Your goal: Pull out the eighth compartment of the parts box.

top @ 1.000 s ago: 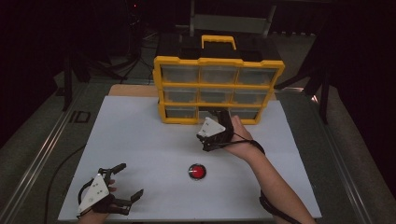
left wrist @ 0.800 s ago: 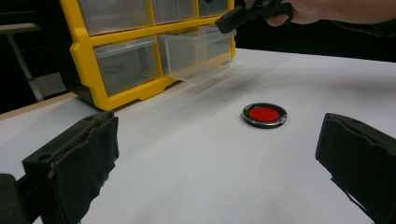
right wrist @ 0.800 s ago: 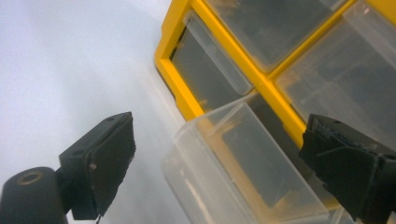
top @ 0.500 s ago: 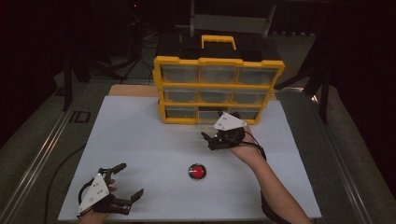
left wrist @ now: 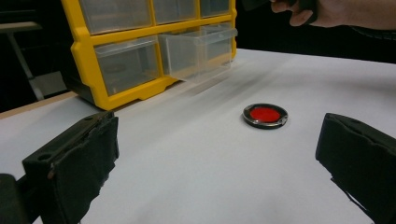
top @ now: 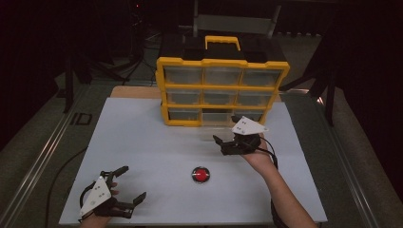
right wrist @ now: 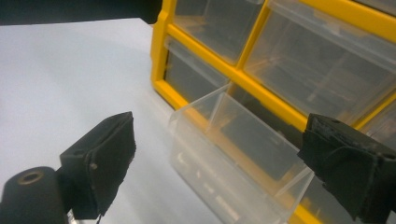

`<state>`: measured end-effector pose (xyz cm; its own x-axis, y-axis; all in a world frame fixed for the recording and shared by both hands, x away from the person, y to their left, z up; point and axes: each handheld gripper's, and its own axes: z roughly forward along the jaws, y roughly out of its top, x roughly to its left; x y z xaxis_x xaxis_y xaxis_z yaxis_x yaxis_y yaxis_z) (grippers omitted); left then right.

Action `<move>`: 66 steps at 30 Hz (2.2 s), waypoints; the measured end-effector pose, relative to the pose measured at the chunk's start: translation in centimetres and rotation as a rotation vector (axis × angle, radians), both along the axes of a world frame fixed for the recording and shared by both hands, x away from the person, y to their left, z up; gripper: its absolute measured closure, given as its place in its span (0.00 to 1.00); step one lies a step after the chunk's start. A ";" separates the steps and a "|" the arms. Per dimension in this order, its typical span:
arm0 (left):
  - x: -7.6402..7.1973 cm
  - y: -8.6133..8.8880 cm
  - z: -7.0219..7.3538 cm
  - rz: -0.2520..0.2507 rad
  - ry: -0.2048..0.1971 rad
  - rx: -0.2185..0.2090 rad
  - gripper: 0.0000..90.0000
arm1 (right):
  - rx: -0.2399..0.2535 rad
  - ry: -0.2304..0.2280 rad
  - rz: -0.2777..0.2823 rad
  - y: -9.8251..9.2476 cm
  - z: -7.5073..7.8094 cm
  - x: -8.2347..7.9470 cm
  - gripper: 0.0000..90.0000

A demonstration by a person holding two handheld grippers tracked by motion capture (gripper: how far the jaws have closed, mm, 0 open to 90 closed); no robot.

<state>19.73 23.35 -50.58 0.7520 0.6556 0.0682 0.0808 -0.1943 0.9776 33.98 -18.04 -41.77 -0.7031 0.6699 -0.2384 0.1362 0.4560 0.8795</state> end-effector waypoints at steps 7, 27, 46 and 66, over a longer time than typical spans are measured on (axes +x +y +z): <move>0.0 -0.1 0.0 -0.001 -0.001 0.005 0.00 | 0.016 -0.019 -0.019 -1.2 -0.2 -1.1 0.11; 0.0 -0.3 -0.1 -0.003 0.002 0.007 0.00 | 0.089 -0.015 -0.018 -4.4 -2.4 -4.8 0.11; 0.1 -0.3 -0.1 0.004 0.005 0.009 0.00 | 0.104 0.027 -0.032 -7.4 -5.5 -7.5 0.14; 0.3 -0.1 -0.2 0.007 0.023 -0.001 0.00 | 0.149 0.045 -0.098 -10.2 -7.3 -10.0 0.11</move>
<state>20.06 23.26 -50.80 0.7490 0.6607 0.0505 0.1042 -0.1927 0.9757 23.97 -28.24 -49.03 -0.6403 0.7614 -0.1013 0.2145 0.3039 0.9283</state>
